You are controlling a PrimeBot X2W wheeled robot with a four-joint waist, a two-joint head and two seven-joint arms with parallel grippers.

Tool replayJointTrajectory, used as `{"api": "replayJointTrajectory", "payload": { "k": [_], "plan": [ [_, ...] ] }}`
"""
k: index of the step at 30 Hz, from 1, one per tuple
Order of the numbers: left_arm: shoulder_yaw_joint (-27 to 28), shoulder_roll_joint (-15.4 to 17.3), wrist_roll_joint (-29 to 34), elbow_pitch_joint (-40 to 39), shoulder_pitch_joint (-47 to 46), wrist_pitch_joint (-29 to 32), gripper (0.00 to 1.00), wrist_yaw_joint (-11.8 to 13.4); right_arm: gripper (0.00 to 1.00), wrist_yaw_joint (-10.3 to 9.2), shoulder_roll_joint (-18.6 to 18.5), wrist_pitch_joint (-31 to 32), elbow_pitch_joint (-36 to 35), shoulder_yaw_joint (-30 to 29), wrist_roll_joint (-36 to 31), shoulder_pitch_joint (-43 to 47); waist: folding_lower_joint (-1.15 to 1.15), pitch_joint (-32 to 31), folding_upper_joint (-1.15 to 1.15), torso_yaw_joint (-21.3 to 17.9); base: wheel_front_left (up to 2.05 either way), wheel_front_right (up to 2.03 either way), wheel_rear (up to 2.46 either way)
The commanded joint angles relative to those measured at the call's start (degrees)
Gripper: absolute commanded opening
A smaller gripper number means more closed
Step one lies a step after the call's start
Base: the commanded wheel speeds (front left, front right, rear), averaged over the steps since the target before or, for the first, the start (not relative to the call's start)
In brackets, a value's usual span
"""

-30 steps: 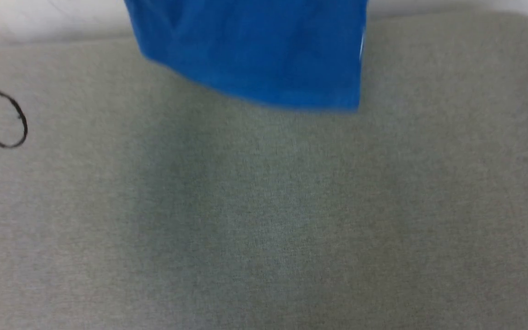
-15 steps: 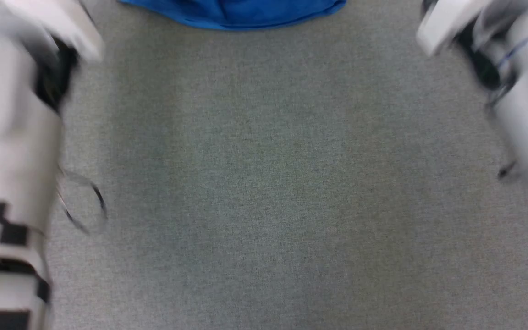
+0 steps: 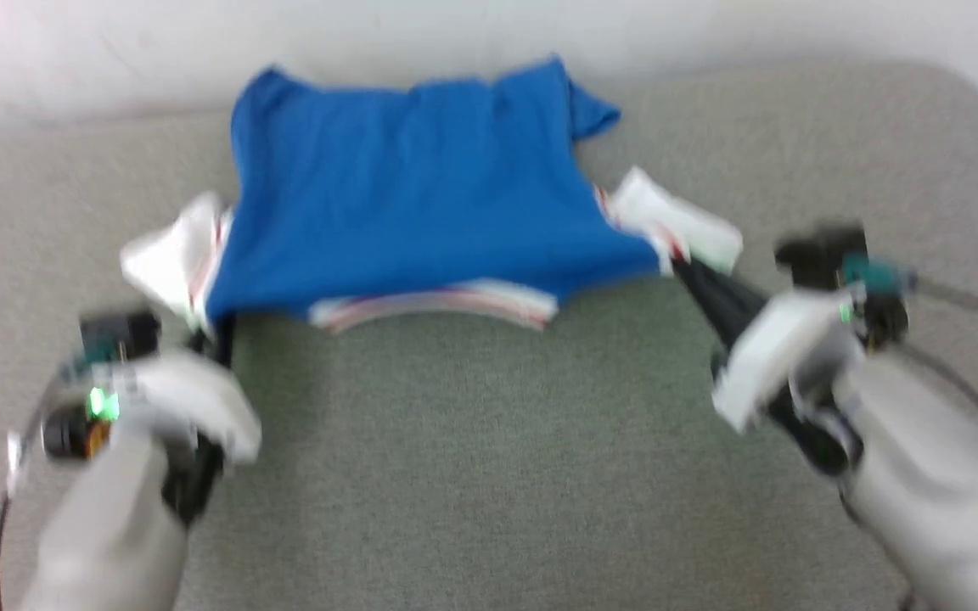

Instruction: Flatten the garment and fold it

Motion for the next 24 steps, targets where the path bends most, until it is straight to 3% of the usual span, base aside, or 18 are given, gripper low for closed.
{"api": "replayJointTrajectory", "payload": {
  "k": [1,6,11,17,24],
  "plan": [
    [-0.1,1.2,-0.1,-1.9,3.3,-0.2,0.0,1.1,0.0,-0.12,-1.3,-0.7,-1.5,-0.4,0.3,2.5,0.02,-6.4,0.0,-0.1,0.0,0.0,0.0],
    [-0.1,4.2,-0.5,-17.3,18.1,3.4,0.0,6.9,0.0,-0.12,-5.2,-0.1,-9.7,-4.8,-0.8,14.5,0.02,-10.5,0.0,-0.2,0.0,0.0,0.0],
    [1.1,8.1,-1.2,-38.7,33.8,10.0,0.0,16.0,0.0,-0.12,-5.9,4.2,-18.6,-13.6,-5.4,28.6,0.02,-13.0,0.0,0.0,0.0,0.0,0.0],
    [0.9,13.1,-0.8,-58.7,47.9,20.1,0.0,25.4,0.0,-0.12,-0.6,13.6,-30.6,-26.8,-13.6,45.4,0.02,-14.4,0.0,0.9,0.0,0.0,0.0],
    [-0.3,14.3,-3.2,-64.8,56.3,26.2,0.0,28.9,0.0,-0.12,6.9,24.0,-41.6,-35.1,-20.3,59.1,0.02,-14.7,0.0,1.8,0.0,0.0,0.0]
  ]
}}
